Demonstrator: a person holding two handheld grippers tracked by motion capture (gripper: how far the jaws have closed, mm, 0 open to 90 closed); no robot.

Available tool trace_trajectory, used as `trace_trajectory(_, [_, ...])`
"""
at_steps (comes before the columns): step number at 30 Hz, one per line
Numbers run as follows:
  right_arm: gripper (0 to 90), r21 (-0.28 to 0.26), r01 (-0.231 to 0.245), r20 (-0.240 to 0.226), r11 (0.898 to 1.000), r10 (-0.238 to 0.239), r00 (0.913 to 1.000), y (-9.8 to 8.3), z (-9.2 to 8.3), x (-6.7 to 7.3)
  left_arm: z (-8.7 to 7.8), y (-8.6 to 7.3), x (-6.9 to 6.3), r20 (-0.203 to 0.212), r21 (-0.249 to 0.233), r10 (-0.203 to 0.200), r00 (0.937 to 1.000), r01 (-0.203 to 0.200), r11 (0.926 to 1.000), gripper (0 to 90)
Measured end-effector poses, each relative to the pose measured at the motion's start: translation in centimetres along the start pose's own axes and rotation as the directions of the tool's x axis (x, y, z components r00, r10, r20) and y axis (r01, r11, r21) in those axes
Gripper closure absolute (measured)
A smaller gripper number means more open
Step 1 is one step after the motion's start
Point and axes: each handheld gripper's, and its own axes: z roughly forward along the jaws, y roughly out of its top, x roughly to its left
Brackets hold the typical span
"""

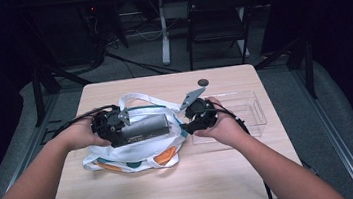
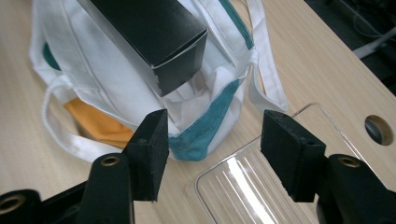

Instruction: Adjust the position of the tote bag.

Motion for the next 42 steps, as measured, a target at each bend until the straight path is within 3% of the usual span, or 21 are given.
trace_trajectory(2, [40.2, -0.001, 0.006, -0.025, 1.000, -0.006, 0.9997, 0.1, -0.5, -0.4, -0.3, 0.2, -0.1, 0.006, -0.015, 0.000, 1.0000, 0.000, 0.9999, 43.6])
trace_trajectory(7, [36.4, 0.033, 0.109, -0.078, 0.993, -0.107, 0.9912, 0.6, -1.3, -0.4, -0.7, 1.0, -0.2, 0.005, -0.004, 0.002, 1.0000, -0.002, 1.0000, 43.6])
trace_trajectory(10, [33.0, 0.047, 0.146, -0.095, 0.988, -0.141, 0.9853, 1.1, -1.6, -0.3, -0.8, 1.6, -0.2, 0.019, -0.004, 0.007, 0.9998, -0.007, 1.0000, 43.6])
trace_trajectory(19, [22.3, 0.046, 0.208, -0.146, 0.977, -0.200, 0.9690, 2.6, -2.7, -0.3, -1.2, 3.0, -0.6, 0.026, -0.024, 0.033, 0.9991, -0.032, 0.9992, 43.6])
trace_trajectory(27, [22.1, 0.064, 0.295, -0.176, 0.953, -0.280, 0.9437, 4.0, -2.3, 0.3, -1.6, 4.3, -0.8, 0.020, -0.032, 0.073, 0.9971, -0.072, 0.9969, 43.6])
trace_trajectory(33, [22.1, 0.084, 0.330, -0.180, 0.940, -0.312, 0.9331, 4.6, -1.8, 0.8, -2.1, 5.0, -1.0, 0.005, -0.046, 0.092, 0.9957, -0.092, 0.9947, 43.6])
trace_trajectory(42, [21.7, 0.088, 0.352, -0.183, 0.932, -0.332, 0.9254, 5.0, -1.1, 1.0, -2.2, 5.9, -1.4, 0.001, -0.057, 0.113, 0.9936, -0.112, 0.9920, 43.6])
